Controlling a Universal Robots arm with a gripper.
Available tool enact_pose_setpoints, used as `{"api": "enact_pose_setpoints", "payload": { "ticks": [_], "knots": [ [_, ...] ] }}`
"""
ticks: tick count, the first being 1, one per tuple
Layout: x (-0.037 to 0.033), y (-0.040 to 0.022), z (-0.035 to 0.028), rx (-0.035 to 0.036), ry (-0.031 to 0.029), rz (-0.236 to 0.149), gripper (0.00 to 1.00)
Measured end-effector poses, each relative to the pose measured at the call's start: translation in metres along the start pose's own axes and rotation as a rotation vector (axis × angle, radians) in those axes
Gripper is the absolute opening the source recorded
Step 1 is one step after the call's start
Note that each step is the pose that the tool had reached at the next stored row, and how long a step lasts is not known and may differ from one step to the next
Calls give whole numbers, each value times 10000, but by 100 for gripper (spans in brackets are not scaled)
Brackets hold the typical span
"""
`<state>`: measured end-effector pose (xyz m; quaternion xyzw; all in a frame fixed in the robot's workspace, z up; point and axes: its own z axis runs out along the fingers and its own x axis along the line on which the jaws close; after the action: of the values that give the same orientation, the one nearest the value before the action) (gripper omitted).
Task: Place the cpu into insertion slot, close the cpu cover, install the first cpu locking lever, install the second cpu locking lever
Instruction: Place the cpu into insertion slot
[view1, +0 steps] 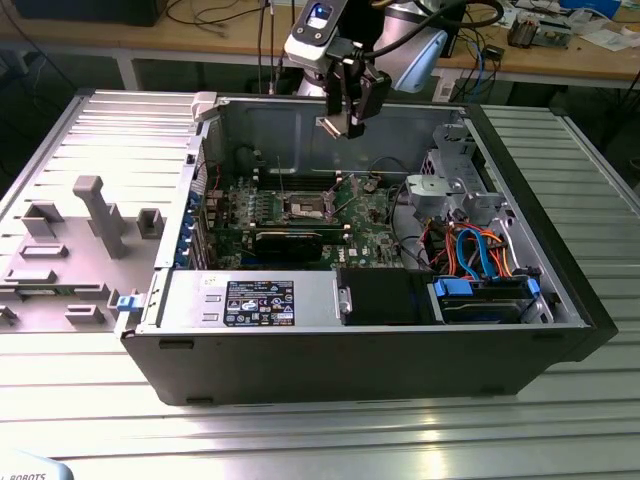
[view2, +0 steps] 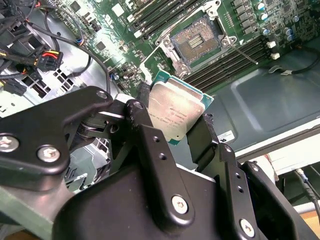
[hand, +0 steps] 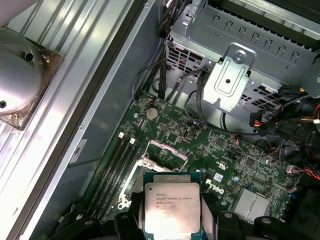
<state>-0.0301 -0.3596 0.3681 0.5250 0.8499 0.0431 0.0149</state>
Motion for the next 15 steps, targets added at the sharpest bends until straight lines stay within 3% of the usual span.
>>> {"api": "enact_pose_setpoints", "payload": {
  "ticks": [10, 15],
  "knots": [
    [5, -13, 28, -1, -84, 1015, 54],
    [7, -17, 31, -2, -88, 1077, 54]
  ]
}}
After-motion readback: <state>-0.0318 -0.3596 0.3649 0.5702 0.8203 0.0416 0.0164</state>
